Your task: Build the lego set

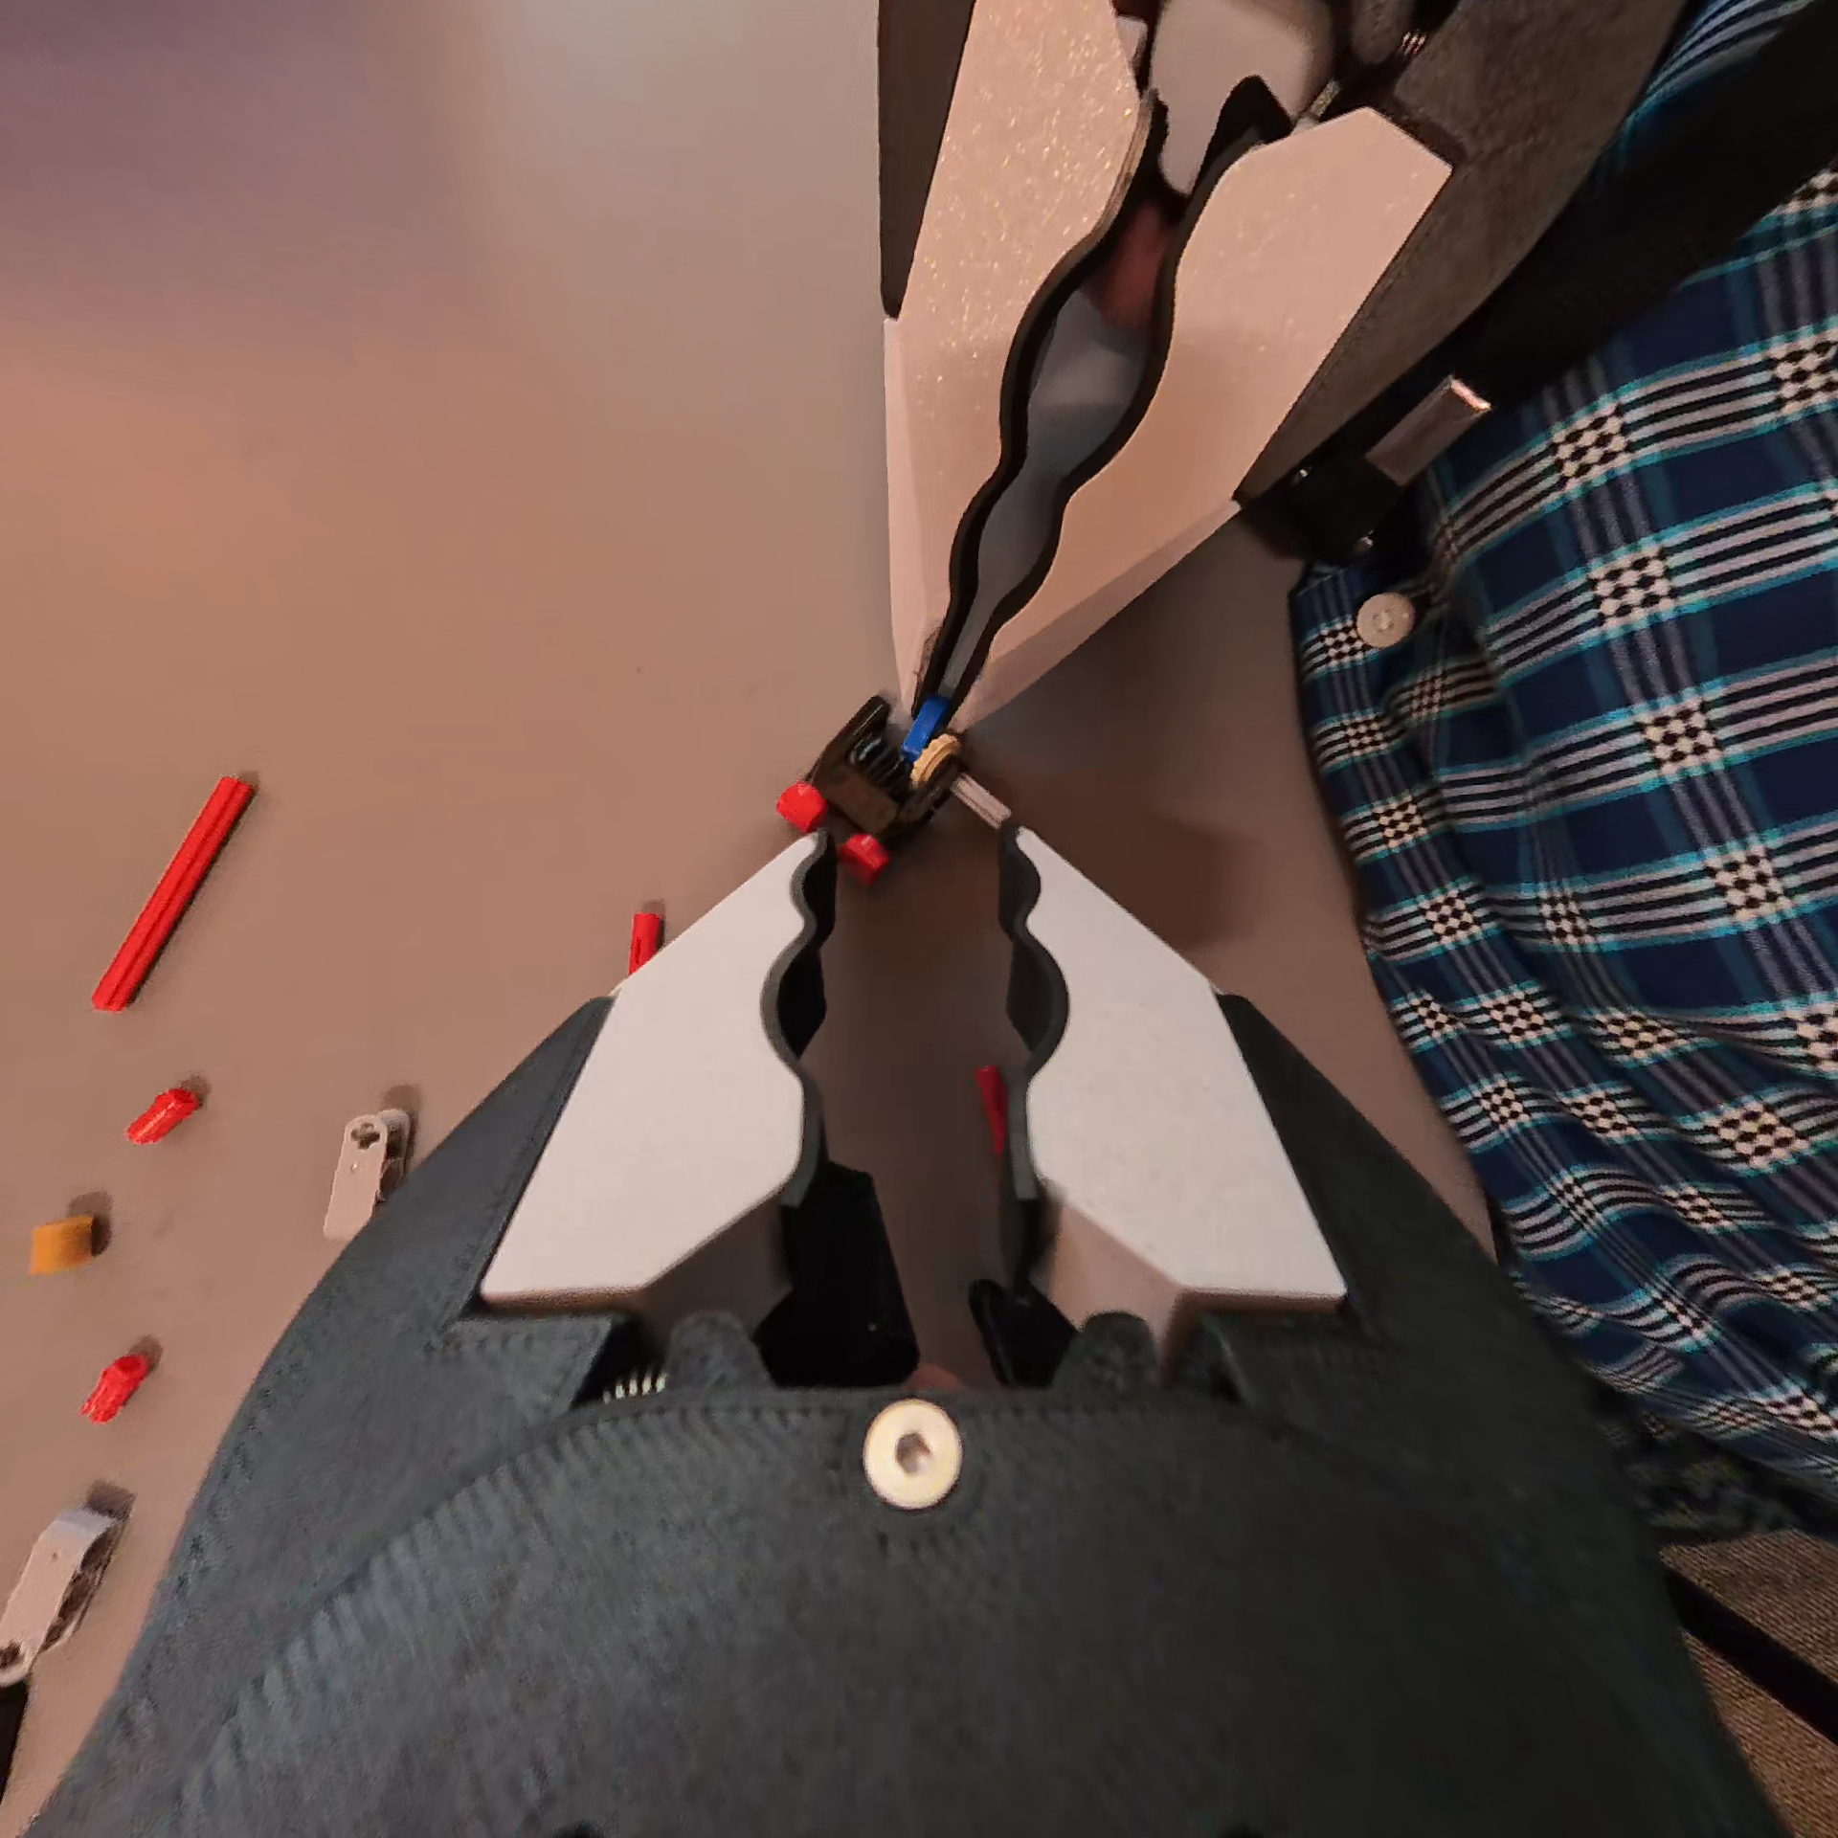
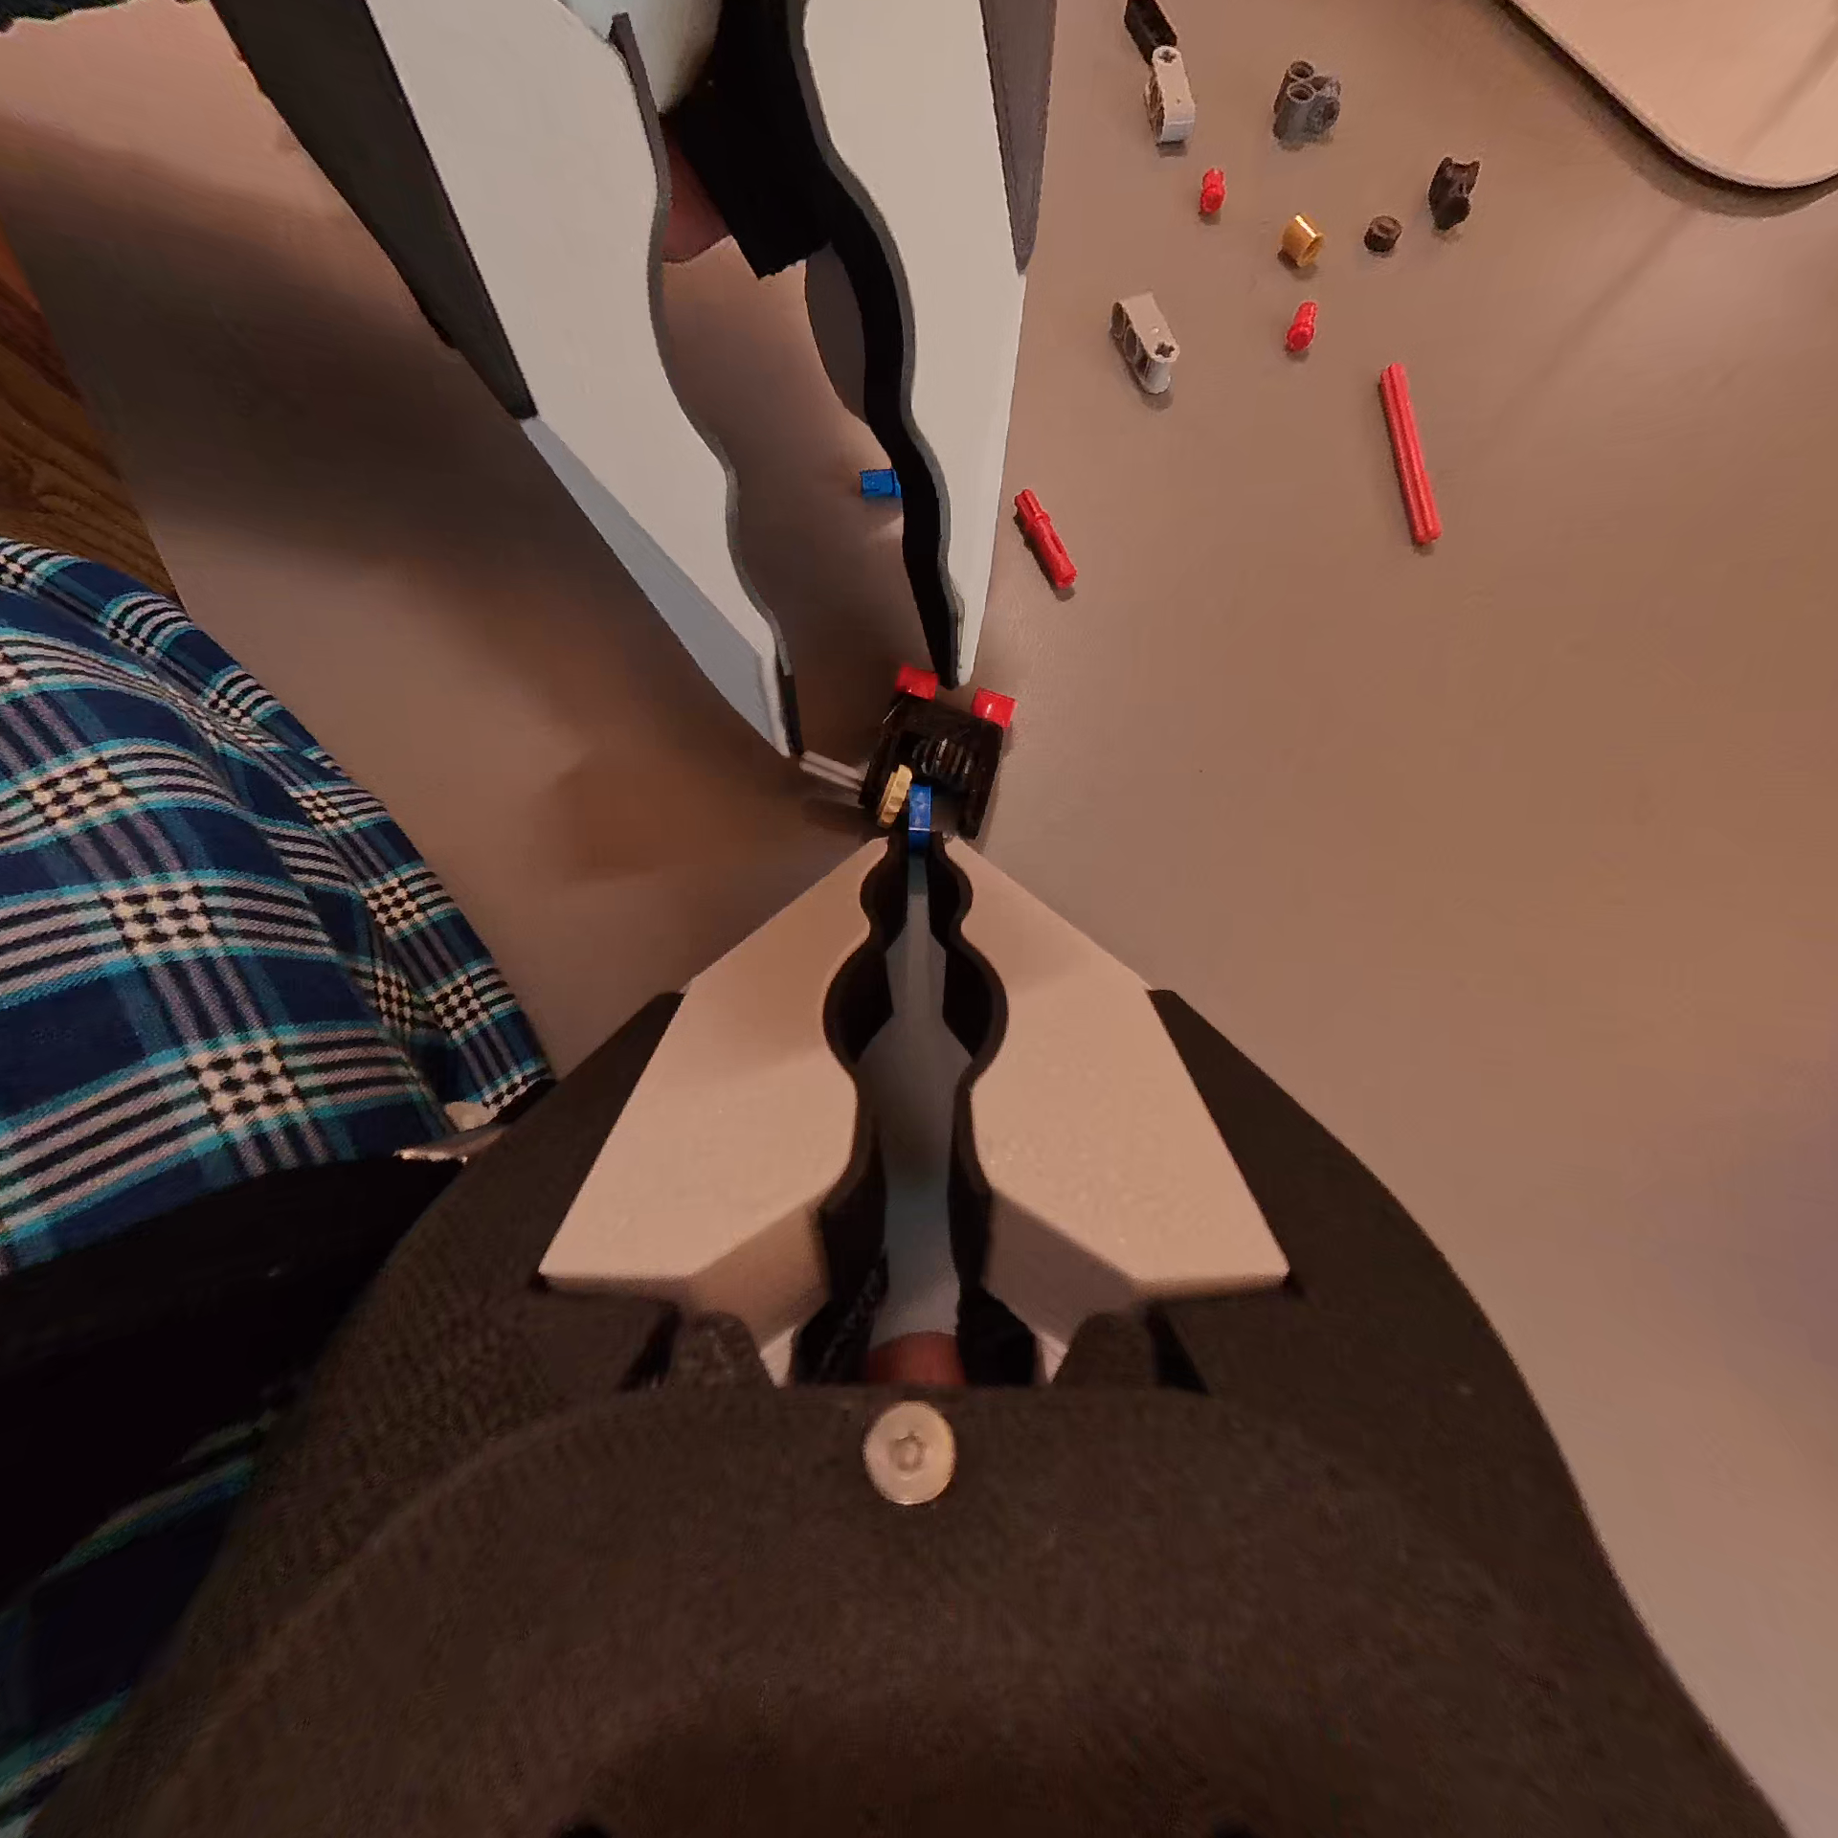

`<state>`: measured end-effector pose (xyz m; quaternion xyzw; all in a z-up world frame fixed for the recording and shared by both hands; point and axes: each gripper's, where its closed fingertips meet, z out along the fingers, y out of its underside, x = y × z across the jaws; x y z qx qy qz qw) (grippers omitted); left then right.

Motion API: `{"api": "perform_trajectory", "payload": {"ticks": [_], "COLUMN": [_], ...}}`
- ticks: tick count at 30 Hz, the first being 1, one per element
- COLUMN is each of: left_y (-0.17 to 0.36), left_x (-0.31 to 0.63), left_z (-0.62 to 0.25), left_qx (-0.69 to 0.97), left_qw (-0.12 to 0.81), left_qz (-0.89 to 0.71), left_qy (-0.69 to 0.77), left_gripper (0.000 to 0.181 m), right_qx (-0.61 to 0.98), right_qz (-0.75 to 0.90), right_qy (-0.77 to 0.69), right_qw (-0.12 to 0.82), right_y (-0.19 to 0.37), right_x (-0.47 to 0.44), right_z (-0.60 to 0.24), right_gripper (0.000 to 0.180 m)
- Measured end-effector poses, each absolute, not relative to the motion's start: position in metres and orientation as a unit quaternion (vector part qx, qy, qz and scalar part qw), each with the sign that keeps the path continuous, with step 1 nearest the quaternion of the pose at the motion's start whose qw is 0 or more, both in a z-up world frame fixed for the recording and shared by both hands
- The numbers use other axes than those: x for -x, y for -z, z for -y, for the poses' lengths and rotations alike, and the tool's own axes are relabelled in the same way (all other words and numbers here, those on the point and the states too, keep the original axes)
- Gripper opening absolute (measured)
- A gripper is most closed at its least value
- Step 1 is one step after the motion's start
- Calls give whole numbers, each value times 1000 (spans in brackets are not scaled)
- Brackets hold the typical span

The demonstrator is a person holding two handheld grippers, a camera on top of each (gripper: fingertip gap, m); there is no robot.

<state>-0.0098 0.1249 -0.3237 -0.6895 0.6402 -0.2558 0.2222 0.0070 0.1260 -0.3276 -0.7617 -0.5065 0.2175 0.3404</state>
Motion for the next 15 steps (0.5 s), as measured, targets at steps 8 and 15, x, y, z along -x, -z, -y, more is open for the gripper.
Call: {"api": "perform_trajectory", "payload": {"ticks": [8,15], "left_y": [326,326], "left_x": [7,7], "left_z": [-122,-122], "left_qx": [691,696], "left_qw": [220,231], "left_qz": [-640,-633], "left_qy": [255,249], "left_gripper": [30,29], "right_qx": [762,763], "right_qz": [506,505], "right_qy": [-224,-239], "right_qw": [336,326], "right_y": [327,327], "right_x": [-6,-6], "right_z": [-125,-125], "right_gripper": [1,1]}}
